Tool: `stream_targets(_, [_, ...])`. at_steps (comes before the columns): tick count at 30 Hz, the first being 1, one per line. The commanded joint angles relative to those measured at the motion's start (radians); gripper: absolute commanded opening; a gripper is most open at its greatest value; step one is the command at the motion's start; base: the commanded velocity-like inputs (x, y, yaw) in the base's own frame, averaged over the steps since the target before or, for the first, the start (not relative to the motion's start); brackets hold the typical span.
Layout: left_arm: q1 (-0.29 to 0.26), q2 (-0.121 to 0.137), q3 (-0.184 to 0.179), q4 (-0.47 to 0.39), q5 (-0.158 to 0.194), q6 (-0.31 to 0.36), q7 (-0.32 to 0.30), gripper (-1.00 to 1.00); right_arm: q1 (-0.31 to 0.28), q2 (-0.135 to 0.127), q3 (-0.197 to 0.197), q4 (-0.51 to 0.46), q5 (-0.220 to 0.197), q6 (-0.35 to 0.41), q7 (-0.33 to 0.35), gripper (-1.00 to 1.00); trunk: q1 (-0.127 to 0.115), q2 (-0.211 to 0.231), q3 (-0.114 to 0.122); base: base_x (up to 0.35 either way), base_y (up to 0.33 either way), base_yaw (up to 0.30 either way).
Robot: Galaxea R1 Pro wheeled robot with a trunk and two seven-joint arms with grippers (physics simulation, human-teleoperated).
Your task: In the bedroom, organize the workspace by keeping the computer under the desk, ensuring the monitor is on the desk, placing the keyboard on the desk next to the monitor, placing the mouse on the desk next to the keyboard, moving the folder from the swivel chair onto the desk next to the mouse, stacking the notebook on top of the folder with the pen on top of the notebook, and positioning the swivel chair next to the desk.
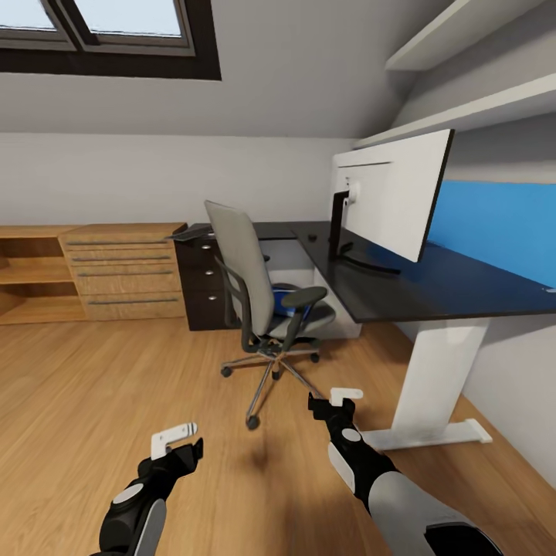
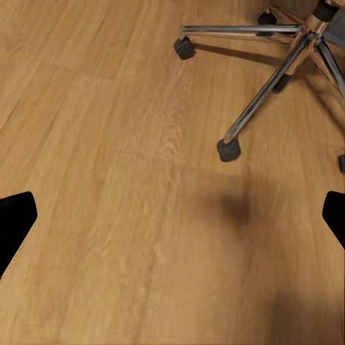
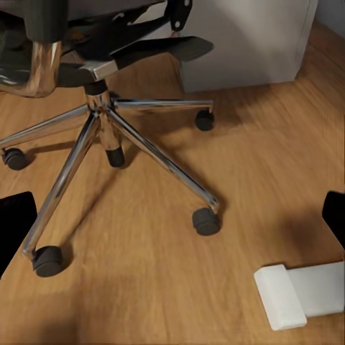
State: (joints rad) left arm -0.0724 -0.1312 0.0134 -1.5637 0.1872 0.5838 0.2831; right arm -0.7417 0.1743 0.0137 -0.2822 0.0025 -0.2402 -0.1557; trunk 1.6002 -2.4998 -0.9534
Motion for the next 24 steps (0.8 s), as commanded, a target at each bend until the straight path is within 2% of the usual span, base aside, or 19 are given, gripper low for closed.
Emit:
stream_targets(1, [0.0,0.003,0.0,-0.001,0.011,0.004,0.007,1.0,-0.001,0.0,0.002,0.001,0.0,-0.003,-0.004,1.0,0.0,0.0,-0.001,0.282,0.0,0.0])
stream_targets(24, [0.0,0.01,0.0,-0.001,0.011,0.005,0.007,1.0,-0.001,0.0,0.0,-0.002,0.002,-0.005,-0.005,1.0,0.0,0.0,-0.001,0.29,0.0,0.0])
